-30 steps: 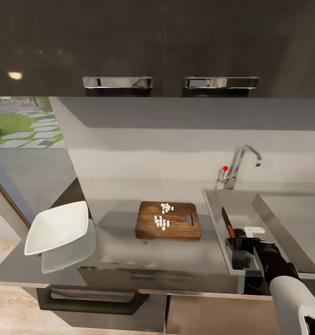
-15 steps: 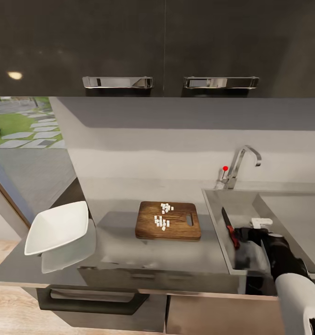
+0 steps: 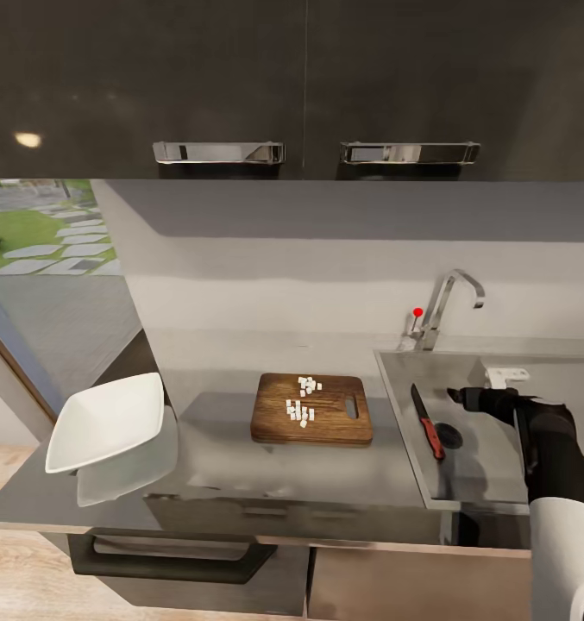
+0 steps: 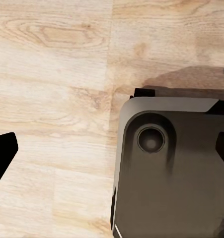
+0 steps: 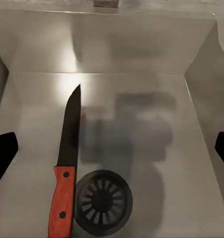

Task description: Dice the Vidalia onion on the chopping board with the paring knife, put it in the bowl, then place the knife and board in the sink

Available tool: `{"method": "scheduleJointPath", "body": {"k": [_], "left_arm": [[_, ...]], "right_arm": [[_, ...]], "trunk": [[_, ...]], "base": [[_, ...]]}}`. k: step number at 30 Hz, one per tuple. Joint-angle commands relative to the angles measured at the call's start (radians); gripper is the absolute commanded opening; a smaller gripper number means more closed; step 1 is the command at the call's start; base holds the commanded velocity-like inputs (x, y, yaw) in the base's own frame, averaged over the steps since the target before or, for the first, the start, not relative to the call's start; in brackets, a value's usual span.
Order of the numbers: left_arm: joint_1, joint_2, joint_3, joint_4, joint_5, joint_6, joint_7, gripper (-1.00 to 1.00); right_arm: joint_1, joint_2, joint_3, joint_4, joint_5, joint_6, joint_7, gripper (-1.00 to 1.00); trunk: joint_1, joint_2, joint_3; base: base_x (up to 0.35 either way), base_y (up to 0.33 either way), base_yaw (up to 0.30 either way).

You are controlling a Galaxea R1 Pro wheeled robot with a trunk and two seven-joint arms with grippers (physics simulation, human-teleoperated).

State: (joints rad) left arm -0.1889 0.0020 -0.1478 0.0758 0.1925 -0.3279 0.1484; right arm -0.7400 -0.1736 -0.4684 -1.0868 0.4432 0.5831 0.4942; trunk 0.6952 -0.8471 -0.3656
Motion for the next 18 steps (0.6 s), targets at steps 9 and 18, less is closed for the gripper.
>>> {"method": "scheduleJointPath", "body": {"k": [9, 18], "left_arm": [[-0.001, 0.000, -0.009, 0.004, 0.008, -0.007, 0.000, 1.00], [-0.001, 0.000, -0.009, 0.004, 0.008, -0.007, 0.000, 1.00]], "right_arm": [[-0.001, 0.000, -0.001, -0.007, 0.010, 0.008, 0.019, 1.00], [-0.001, 0.000, -0.004, -0.009, 0.010, 0.009, 0.020, 1.00]], "trunk": [[0.000, -0.001, -0.001], [0.000, -0.001, -0.001]], "base": [[0.000, 0.000, 0.000], [0.000, 0.000, 0.000]]}}
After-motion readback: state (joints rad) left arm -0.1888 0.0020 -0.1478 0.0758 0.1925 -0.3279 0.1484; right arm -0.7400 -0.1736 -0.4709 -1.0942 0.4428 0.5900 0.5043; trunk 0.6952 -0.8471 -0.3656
